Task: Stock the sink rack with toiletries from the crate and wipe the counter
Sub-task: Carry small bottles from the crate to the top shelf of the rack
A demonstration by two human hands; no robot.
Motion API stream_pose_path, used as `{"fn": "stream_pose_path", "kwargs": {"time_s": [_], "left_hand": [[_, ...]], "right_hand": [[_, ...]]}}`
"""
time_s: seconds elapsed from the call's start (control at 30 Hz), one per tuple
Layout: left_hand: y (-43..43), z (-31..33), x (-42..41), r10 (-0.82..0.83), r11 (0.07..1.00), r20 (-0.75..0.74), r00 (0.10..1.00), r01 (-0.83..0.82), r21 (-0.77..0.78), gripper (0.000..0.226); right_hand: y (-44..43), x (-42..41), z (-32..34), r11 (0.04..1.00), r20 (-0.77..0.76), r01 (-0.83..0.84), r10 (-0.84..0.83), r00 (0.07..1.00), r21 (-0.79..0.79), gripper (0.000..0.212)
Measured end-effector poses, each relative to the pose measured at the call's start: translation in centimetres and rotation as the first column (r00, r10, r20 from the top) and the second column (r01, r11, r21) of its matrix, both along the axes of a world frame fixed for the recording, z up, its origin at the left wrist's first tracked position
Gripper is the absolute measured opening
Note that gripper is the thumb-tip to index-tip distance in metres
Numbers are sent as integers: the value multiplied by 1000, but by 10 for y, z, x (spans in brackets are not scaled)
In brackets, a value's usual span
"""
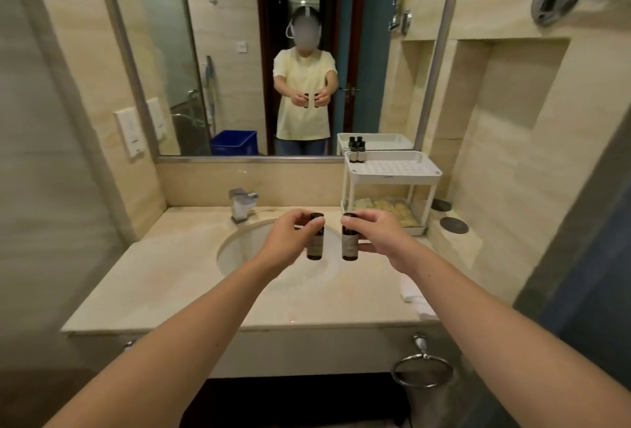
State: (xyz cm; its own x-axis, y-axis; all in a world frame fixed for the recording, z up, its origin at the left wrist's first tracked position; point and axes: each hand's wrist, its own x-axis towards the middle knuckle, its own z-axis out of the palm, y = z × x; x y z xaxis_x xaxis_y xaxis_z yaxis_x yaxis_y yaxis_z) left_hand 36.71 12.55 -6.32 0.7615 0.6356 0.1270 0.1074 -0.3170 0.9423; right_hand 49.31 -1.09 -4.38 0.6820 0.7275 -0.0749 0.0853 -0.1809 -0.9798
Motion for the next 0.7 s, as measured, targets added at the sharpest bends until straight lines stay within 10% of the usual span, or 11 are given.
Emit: {"fn": "stream_pose_path", "kwargs": {"time_s": [0.7], "left_hand": [[93,-7,209,-220,971,-26,975,222,88,18]], "right_hand": [[66,174,2,958,109,286,-283,953,-19,16]]}}
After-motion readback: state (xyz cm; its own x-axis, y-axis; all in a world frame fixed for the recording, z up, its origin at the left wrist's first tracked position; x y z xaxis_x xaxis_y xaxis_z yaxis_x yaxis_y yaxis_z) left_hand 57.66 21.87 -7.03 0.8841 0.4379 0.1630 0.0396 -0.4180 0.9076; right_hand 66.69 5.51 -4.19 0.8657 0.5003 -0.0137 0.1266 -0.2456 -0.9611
